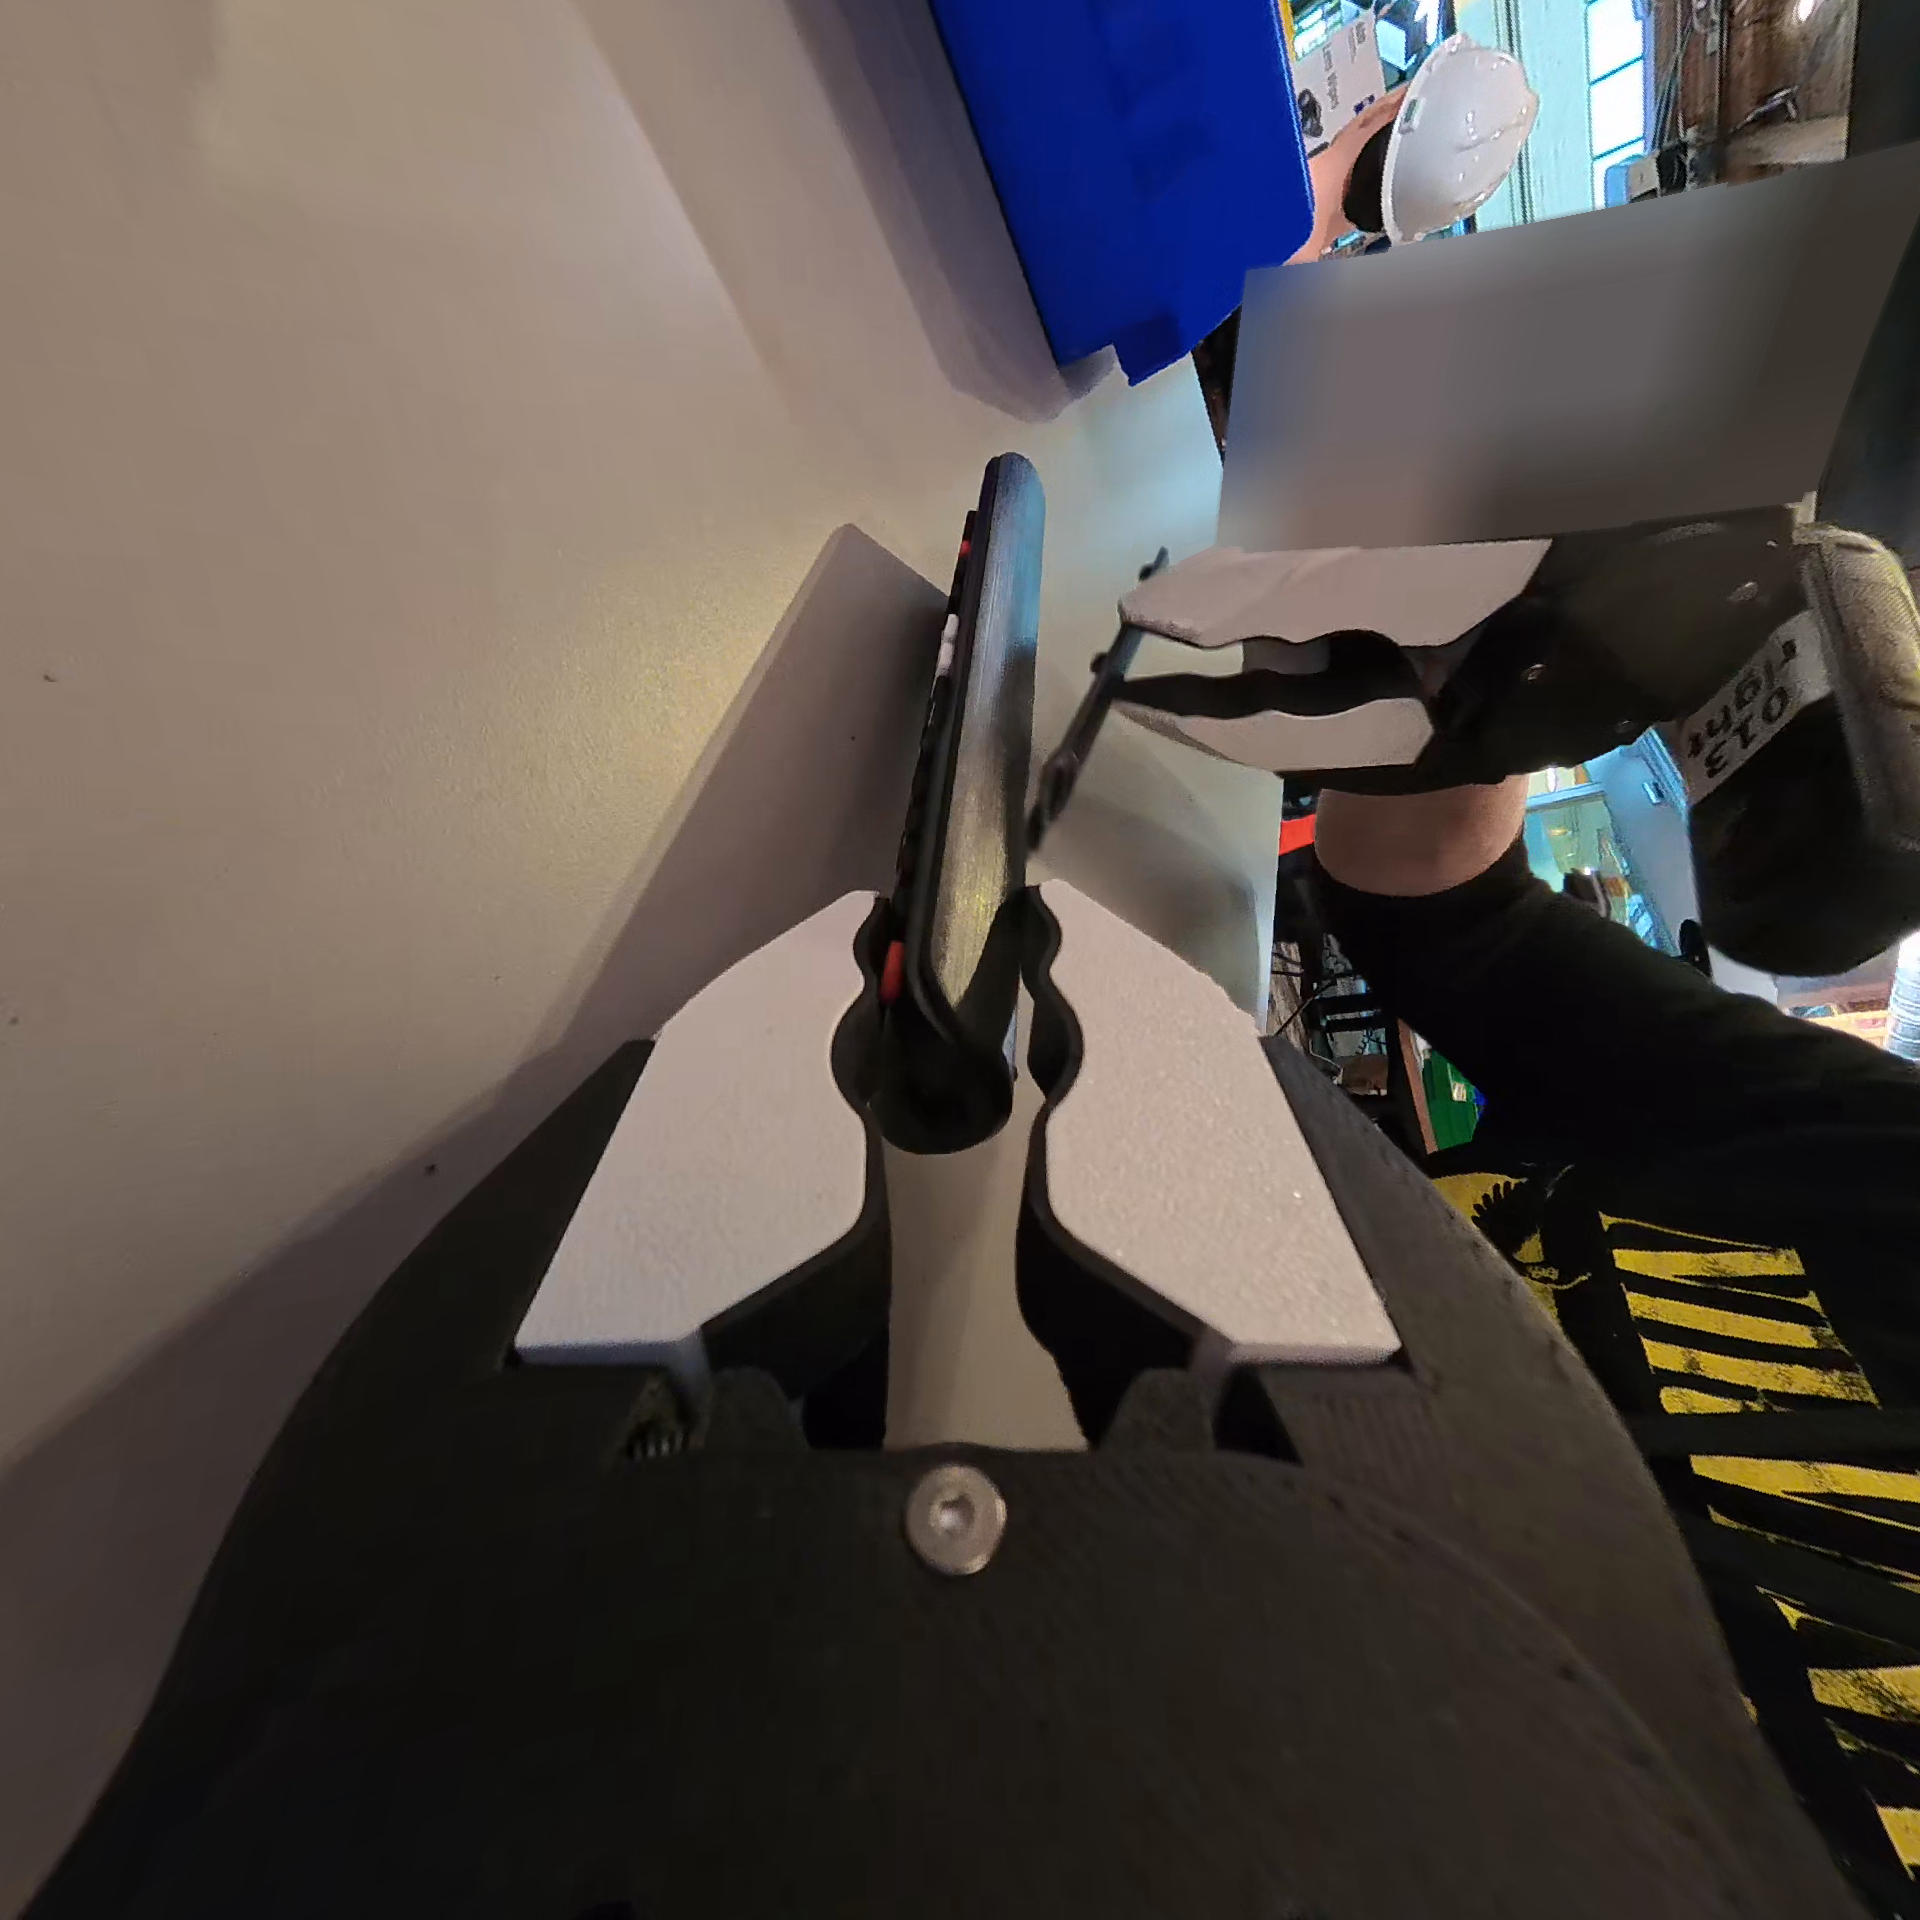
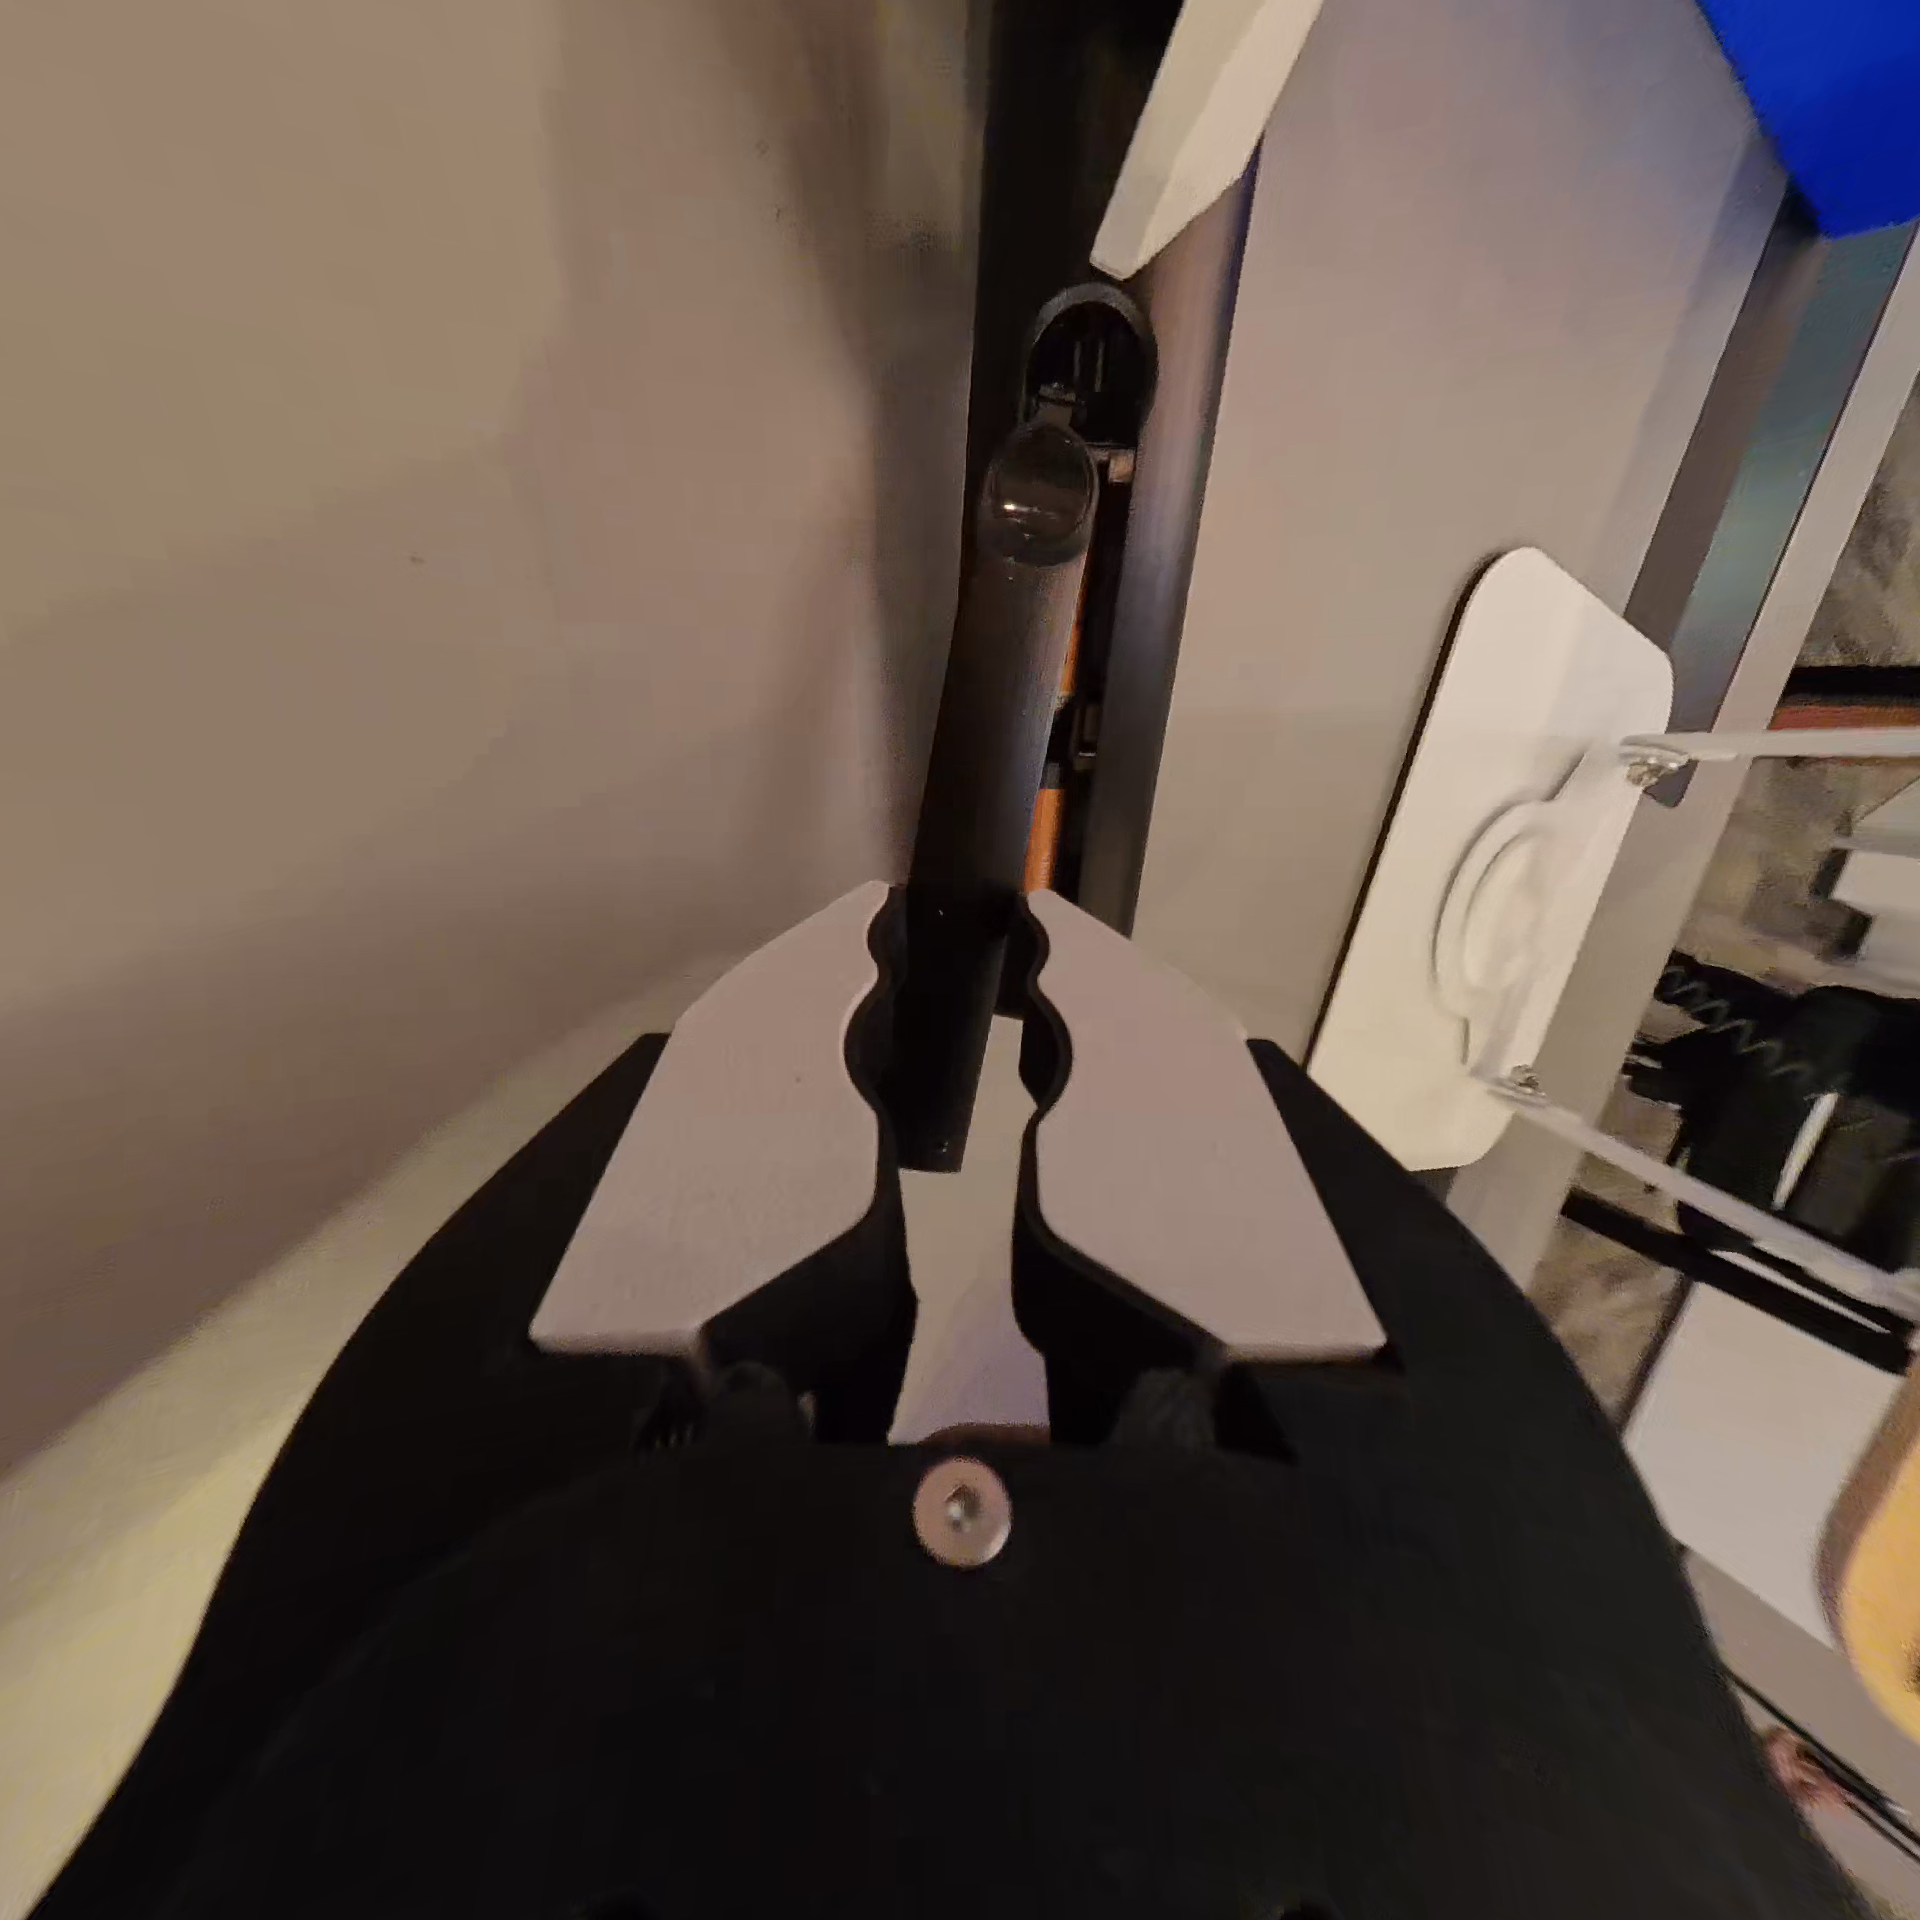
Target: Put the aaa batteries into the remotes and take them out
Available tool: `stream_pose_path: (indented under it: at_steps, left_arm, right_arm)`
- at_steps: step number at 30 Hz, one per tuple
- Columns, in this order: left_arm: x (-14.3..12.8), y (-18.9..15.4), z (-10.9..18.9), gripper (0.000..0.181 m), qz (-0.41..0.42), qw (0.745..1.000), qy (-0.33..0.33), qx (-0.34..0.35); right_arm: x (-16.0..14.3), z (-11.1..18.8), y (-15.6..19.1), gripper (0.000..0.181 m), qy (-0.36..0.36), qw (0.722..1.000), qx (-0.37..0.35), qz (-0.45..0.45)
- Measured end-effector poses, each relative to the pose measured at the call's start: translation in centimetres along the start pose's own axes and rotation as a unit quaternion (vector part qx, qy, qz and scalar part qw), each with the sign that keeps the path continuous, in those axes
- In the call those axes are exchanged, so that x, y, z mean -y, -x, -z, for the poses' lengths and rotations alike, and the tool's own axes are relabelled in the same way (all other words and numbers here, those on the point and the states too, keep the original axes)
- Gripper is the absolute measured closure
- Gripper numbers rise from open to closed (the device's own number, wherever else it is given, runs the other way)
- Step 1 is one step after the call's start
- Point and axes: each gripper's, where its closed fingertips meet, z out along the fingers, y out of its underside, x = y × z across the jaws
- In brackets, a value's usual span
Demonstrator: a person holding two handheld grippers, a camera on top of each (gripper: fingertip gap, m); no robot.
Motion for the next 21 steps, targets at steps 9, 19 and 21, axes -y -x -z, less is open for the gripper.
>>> stream_pose_path:
  at_steps: [9,19,21]
  left_arm:
    - [0.1,0.0,0.0,0.157,0.001,1.000,-0.002,0.000]
    - [0.1,0.1,0.0,0.158,0.002,1.000,-0.004,0.003]
    - [0.2,0.2,0.1,0.158,0.003,1.000,-0.005,0.003]
  right_arm:
    - [-0.1,-1.4,-1.5,0.163,0.020,0.998,-0.043,0.043]
    - [-0.3,-2.4,-2.0,0.163,0.028,0.996,-0.066,0.044]
    - [-0.3,-2.4,-2.1,0.163,0.030,0.996,-0.071,0.044]
